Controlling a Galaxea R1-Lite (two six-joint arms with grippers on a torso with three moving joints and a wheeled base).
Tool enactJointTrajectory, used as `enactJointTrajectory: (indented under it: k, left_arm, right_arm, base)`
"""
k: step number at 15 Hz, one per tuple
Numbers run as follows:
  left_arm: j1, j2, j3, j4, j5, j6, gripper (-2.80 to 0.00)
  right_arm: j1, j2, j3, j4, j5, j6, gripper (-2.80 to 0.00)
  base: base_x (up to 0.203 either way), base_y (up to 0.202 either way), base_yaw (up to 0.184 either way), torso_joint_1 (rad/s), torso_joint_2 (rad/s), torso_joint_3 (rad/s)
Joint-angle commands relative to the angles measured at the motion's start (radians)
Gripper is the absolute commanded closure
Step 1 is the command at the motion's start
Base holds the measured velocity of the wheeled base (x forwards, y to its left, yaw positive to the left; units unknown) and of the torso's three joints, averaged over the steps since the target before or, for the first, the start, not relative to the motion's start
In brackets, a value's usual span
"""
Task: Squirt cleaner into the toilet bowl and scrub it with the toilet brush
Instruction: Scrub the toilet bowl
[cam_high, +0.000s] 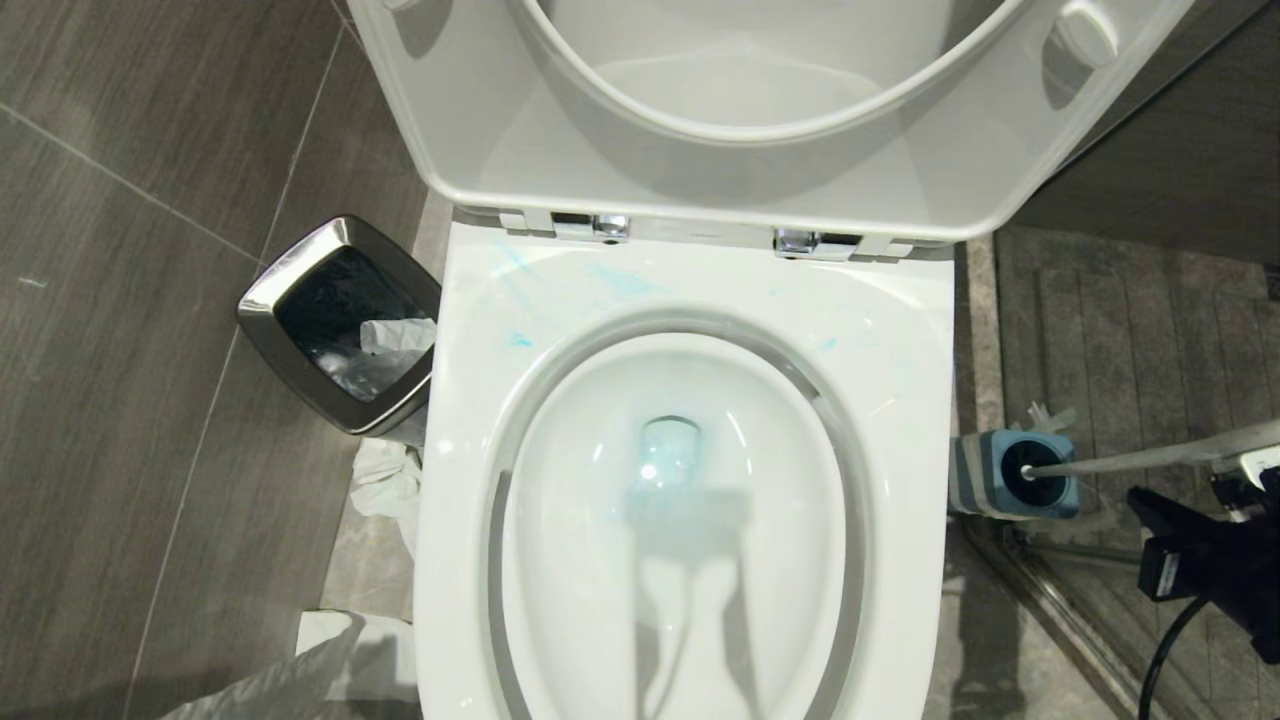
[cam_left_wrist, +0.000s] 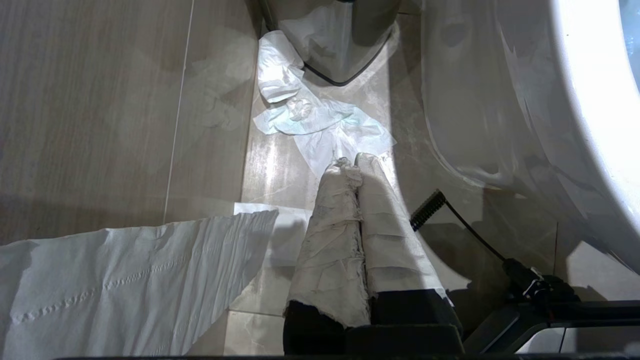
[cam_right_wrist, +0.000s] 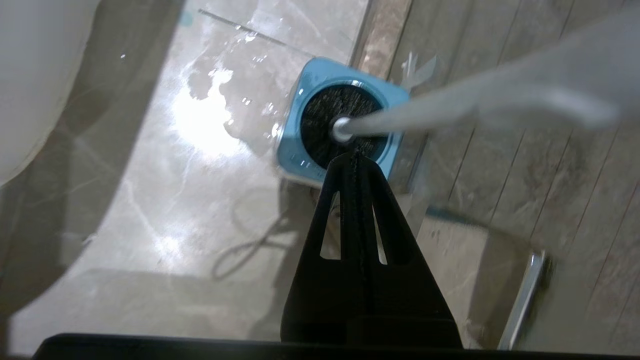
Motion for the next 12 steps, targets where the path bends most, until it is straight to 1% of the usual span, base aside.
enactJointTrajectory:
  k: [1, 2, 3, 4, 6, 8, 9, 12]
  left_arm:
    - [0.000, 0.001, 0.008, 0.000, 0.000, 0.000, 0.00]
    - [0.000, 0.001, 0.008, 0.000, 0.000, 0.000, 0.00]
    - [0.000, 0.001, 0.008, 0.000, 0.000, 0.001, 0.00]
    - [0.000, 0.001, 0.008, 0.000, 0.000, 0.000, 0.00]
    - [0.000, 0.001, 0.008, 0.000, 0.000, 0.000, 0.00]
    - [0.000, 0.001, 0.008, 0.000, 0.000, 0.000, 0.00]
    - [0.000, 0.001, 0.008, 0.000, 0.000, 0.001, 0.00]
    - [0.000, 0.001, 0.008, 0.000, 0.000, 0.000, 0.00]
  right_arm:
    - [0.001, -0.052, 0.040, -0.009, 0.001, 0.003, 0.00]
    - [0.001, -0.070, 0.056, -0.009, -0.001, 0.005, 0.00]
    - [0.000, -0.088, 0.058, -0.009, -0.006, 0.007, -2.57]
    - [-0.001, -0.103, 0.058, -0.009, -0.010, 0.012, -2.80]
    - [-0.001, -0.111, 0.058, -0.009, -0.011, 0.059, -2.80]
    - [-0.002, -0.110, 0.055, -0.008, -0.011, 0.143, -2.80]
    - [-0.005, -0.104, 0.045, -0.009, -0.012, 0.163, -2.80]
    - [-0.041, -0.047, 0.028, -0.009, -0.029, 0.181, -2.80]
  base:
    - [0.000, 0.000, 0.000, 0.000, 0.00, 0.000]
    - [0.000, 0.000, 0.000, 0.000, 0.00, 0.000]
    - [0.000, 0.000, 0.000, 0.000, 0.00, 0.000]
    - [0.000, 0.000, 0.000, 0.000, 0.00, 0.000]
    - [0.000, 0.000, 0.000, 0.000, 0.00, 0.000]
    - [0.000, 0.000, 0.000, 0.000, 0.00, 0.000]
    - [0.000, 0.000, 0.000, 0.000, 0.00, 0.000]
    - [0.000, 0.000, 0.000, 0.000, 0.00, 0.000]
